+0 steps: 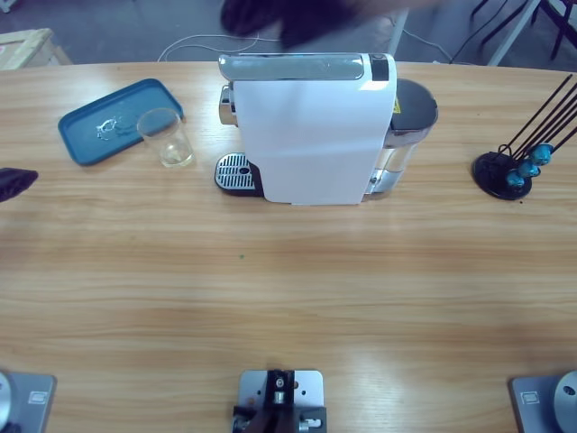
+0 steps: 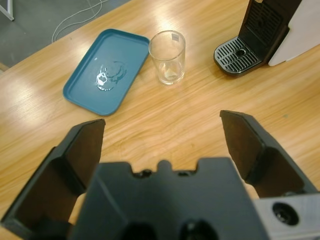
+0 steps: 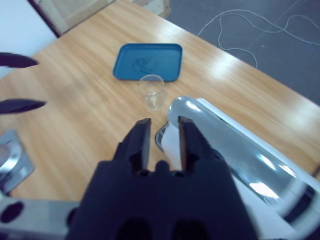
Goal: Pour coffee
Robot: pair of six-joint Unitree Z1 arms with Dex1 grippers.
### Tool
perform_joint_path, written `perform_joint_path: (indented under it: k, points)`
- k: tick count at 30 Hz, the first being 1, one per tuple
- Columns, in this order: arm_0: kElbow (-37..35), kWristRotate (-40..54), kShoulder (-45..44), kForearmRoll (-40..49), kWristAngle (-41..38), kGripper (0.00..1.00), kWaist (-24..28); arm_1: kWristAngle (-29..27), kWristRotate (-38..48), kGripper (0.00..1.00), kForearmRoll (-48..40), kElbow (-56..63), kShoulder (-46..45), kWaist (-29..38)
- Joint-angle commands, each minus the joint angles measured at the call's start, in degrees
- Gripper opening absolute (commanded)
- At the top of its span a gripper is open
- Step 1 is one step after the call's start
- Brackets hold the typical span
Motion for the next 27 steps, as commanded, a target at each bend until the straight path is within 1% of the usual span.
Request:
perform_joint_path:
  k: [1, 3, 7, 9, 14, 16, 19, 22, 25, 27]
  points:
    - [0.33, 0.68, 6.63, -6.03, -0.50, 0.991, -0.60, 1.57, -2.24, 1.000, 27.70, -0.72, -15.63, -0.74]
    - [1.45, 0.77, 11.08, -10.84, -0.47, 0.991, -0.60, 1.36, -2.28, 1.000, 30.93, 3.20, -20.43, -0.72]
    - [1.91, 2.34, 19.45, -19.44, 0.48, 0.991, -0.60, 1.64, -0.64, 1.000, 33.50, 10.04, -28.97, -0.74]
    - [1.82, 1.61, 24.18, -23.85, 2.82, 0.991, -0.45, 2.29, 0.33, 1.000, 34.31, 12.71, -32.03, -0.72]
    - [1.82, 2.18, 31.23, -32.55, 4.58, 0.995, 0.22, 2.71, 0.76, 1.000, 35.87, 15.65, -35.14, -0.74]
    - [1.77, 2.74, 32.56, -34.70, 6.85, 0.994, 0.71, 2.71, 0.68, 1.000, 35.75, 16.70, -35.26, -0.74]
    - [1.64, 1.77, 33.65, -36.26, 7.04, 0.996, 4.46, 2.47, 0.54, 1.000, 35.12, 17.86, -35.28, -0.72]
    - [1.66, 0.16, 33.86, -36.35, 2.45, 0.983, 7.75, 2.10, 0.29, 1.000, 34.68, 18.32, -35.28, -0.74]
    - [1.59, -4.06, 34.23, -36.35, -7.30, 0.987, 13.14, 2.10, 0.24, 1.000, 34.06, 19.25, -35.28, -0.74]
    - [1.56, -4.94, 35.01, -36.68, -13.19, 0.987, 15.43, 2.10, 0.24, 1.000, 33.48, 19.95, -35.28, -0.72]
